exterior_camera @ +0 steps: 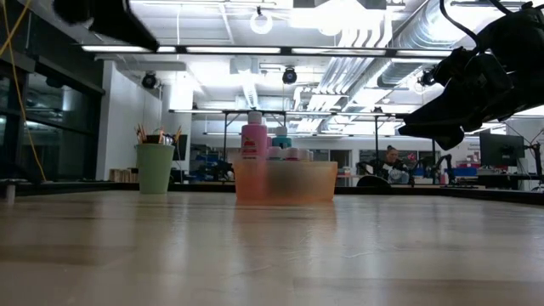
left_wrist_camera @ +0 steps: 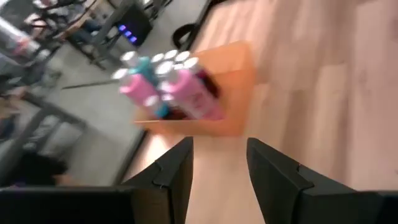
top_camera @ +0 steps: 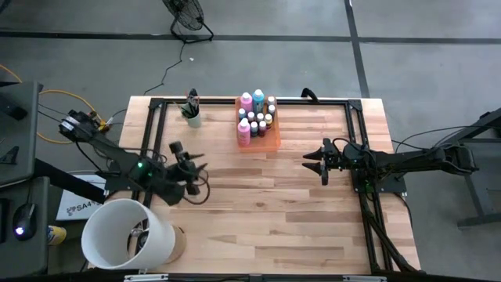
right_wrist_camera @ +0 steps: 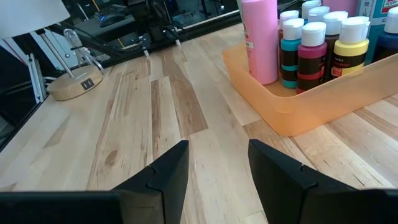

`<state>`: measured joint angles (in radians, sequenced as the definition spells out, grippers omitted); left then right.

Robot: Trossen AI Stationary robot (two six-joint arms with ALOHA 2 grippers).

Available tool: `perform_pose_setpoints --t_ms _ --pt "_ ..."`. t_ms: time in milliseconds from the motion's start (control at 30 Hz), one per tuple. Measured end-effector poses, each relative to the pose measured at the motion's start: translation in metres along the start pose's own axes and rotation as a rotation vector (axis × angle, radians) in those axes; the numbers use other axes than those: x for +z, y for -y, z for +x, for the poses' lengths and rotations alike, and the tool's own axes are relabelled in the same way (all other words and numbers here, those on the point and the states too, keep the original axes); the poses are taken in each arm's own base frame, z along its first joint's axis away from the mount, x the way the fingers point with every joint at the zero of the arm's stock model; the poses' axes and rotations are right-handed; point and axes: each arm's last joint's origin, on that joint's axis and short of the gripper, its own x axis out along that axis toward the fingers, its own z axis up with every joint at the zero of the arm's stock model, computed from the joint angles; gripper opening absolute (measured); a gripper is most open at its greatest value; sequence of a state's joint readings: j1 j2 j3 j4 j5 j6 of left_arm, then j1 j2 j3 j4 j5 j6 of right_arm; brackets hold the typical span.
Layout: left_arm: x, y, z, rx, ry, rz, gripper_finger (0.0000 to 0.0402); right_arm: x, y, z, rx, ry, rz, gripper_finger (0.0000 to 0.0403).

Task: Pick & Place Paint Supplies
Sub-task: Return to Home Position

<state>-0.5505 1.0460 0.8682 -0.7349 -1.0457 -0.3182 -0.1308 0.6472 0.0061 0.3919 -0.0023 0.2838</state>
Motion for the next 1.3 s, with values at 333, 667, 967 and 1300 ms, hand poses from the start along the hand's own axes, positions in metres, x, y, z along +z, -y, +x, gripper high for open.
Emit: perform_pose_setpoints --t_ms 333,667,967,1300 --pt "-0.056 0.025 0.019 -0.236 0.187 -0.176 0.0145 0.000 0.000 0.000 0.000 0.000 0.000 0.0160" --pt "-0.099 0.005 0.065 -0.502 0.428 -0.352 0.0145 0.000 0.000 0.000 0.000 0.000 0.000 0.0160" --pt "-0.100 -0.016 0.080 -0.494 0.460 -0.373 0.0145 0.002 -0.001 -0.004 0.005 0.022 0.000 0.0160" --pt "-0.100 -0.028 0.083 -0.520 0.568 -0.357 0.0145 0.024 -0.007 -0.026 0.078 0.270 -0.001 0.0160"
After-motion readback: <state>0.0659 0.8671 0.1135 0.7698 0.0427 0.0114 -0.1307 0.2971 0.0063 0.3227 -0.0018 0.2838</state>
